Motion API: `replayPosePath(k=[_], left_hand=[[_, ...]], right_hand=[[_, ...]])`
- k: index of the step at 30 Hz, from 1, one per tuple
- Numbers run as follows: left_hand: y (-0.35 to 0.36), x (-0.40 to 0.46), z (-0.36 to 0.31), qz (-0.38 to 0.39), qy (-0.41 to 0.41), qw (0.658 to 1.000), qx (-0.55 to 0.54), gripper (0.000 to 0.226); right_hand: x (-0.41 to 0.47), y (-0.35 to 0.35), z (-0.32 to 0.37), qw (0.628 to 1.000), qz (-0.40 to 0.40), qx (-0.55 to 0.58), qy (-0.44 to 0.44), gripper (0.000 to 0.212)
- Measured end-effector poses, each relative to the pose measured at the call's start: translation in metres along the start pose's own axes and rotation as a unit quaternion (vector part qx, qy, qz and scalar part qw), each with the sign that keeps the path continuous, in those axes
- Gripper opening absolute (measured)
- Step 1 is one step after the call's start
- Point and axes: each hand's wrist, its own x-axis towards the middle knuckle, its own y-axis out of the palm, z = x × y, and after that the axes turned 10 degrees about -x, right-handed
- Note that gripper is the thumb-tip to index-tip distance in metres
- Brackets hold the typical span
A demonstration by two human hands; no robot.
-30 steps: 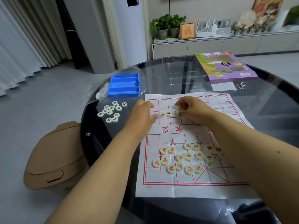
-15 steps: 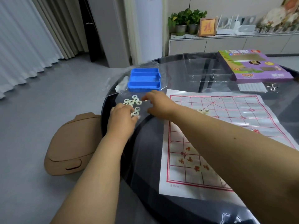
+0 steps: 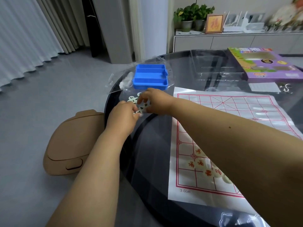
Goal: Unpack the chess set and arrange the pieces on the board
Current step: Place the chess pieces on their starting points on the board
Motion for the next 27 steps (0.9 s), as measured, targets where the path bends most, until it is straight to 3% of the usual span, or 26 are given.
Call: replayPosePath(k=[8,16,22,27], left_hand=[[-0.001,-0.002,0.000,0.009,0.018,0.999,0.027,0.024],[0.001,-0.007,-0.014,0.019,0.012,0.999,0.043,0.023],[0.001,-0.010,-0.017,0.014,0.004,1.000,0.027,0.022],[0.001,-0.010,-0.019,0.020,0.013,0.999,0.030,0.022]], right_hand=[[-0.005,-0.006,0.007,0.999,0.044,-0.030,0.004,0.026],[-0.017,-0.003,0.011,0.993,0.055,-0.097,0.031,0.034],[-0.022,-0.001,0.002,0.995,0.015,-0.074,0.061,0.037],[-0.023,-0.011,0.005,0.997,0.034,-0.041,0.055,0.036]])
